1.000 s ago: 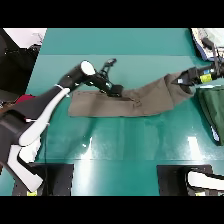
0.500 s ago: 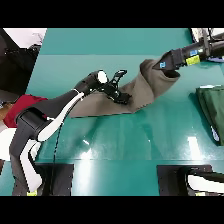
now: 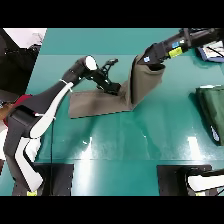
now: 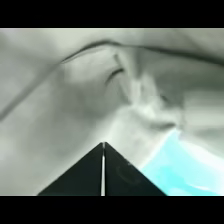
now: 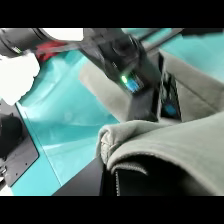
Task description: Fold the shirts.
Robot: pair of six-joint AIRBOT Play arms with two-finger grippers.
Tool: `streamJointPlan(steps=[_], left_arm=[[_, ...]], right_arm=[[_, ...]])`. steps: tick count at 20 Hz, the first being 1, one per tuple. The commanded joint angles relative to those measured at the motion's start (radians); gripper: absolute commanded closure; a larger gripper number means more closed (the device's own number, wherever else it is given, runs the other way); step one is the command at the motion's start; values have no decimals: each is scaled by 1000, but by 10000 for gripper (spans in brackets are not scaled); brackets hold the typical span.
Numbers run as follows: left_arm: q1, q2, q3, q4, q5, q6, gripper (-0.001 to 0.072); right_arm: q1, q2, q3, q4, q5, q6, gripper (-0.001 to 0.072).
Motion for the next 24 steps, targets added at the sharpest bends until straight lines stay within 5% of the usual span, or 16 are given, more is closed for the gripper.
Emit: streamJointPlan(steps=[1, 9, 12, 13, 14, 15, 16, 19, 24], left_arm=[[69, 93, 10, 101, -31, 0, 684], [340, 349, 10, 125, -121, 45, 682], [418, 417, 13, 125, -126, 44, 682], [437, 436, 12, 124, -127, 43, 682], [453, 454, 12, 124, -128, 42, 682], [467, 471, 12, 124, -133, 41, 682], [478, 482, 12, 124, -134, 41, 682], [484, 507, 12, 125, -146, 42, 682], [484, 506, -10, 87, -218, 41, 682]], right_arm=[[50, -61, 29, 0, 7, 11, 692], [303, -230, 67, 9, -190, -64, 691], [427, -332, 73, 10, -433, -122, 686], [460, -364, 74, 11, -525, -130, 639], [488, -393, 74, 24, -614, -130, 399], [503, -411, 74, 71, -666, -131, 274], [510, -414, 73, 119, -689, -156, 231], [471, -343, 62, 25, -605, -217, 410], [256, -97, -204, -77, -438, -208, 410]])
